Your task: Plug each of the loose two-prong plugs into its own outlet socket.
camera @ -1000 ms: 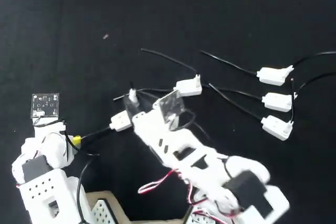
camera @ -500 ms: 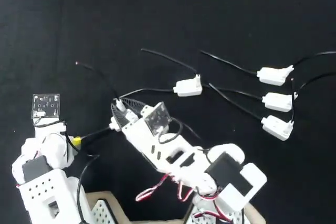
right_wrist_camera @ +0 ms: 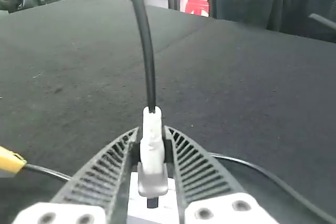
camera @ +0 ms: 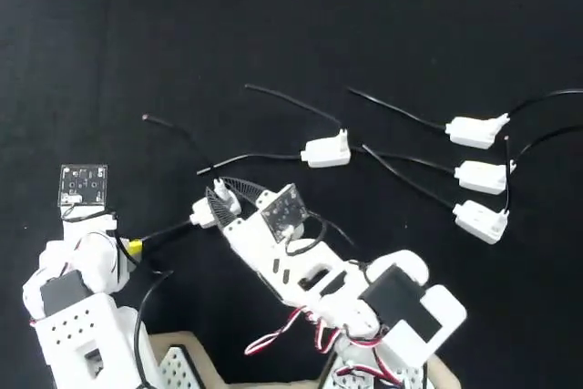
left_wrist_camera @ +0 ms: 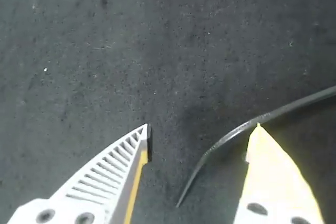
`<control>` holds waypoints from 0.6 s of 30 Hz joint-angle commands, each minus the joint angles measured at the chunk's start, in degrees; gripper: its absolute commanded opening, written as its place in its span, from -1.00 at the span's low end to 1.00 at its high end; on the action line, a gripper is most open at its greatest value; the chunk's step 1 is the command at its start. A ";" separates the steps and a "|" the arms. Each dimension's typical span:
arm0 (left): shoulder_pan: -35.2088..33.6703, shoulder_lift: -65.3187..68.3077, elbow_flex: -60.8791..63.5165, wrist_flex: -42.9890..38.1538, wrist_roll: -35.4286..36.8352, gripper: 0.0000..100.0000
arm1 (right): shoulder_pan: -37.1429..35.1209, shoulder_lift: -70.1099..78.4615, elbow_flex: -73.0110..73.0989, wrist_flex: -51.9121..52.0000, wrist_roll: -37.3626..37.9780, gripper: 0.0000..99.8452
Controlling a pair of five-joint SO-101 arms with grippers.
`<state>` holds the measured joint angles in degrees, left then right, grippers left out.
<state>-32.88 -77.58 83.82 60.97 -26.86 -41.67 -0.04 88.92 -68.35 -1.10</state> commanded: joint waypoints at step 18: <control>1.89 -0.53 -0.22 -0.62 -0.53 -0.40 | 0.62 -7.08 -3.56 13.54 -4.13 -0.98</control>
<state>-31.82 -77.58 83.82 60.97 -26.86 -40.53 -5.58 87.96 -54.90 -4.70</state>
